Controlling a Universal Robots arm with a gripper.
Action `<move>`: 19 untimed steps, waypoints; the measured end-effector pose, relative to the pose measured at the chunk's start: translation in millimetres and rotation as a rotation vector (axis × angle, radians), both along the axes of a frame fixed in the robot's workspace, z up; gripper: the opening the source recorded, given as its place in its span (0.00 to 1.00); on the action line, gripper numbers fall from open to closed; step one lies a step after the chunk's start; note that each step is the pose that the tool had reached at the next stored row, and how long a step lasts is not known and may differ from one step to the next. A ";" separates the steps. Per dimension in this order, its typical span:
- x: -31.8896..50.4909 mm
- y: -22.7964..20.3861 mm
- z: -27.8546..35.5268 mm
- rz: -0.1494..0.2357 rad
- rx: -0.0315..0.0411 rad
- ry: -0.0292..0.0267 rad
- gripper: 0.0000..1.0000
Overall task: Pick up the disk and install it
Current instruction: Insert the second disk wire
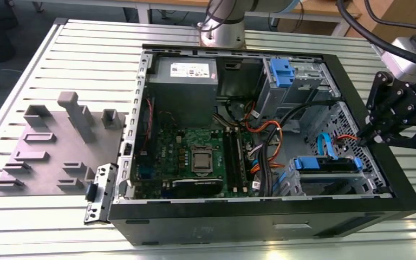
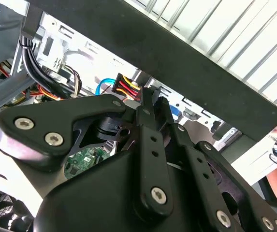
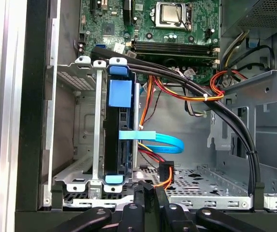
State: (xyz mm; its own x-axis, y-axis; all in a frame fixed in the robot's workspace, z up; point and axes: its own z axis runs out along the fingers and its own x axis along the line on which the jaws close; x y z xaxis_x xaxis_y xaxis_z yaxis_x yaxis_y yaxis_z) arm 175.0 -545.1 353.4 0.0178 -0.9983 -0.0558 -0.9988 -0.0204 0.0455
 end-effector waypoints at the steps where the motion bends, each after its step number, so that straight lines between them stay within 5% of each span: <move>1: 0.1 0.0 0.0 0.000 0.0000 0.0001 0.24; 15: 0.1 0.0 -1.2 0.000 -0.0044 0.0002 0.24; 19: 0.1 0.0 -1.1 0.000 -0.0051 0.0002 0.11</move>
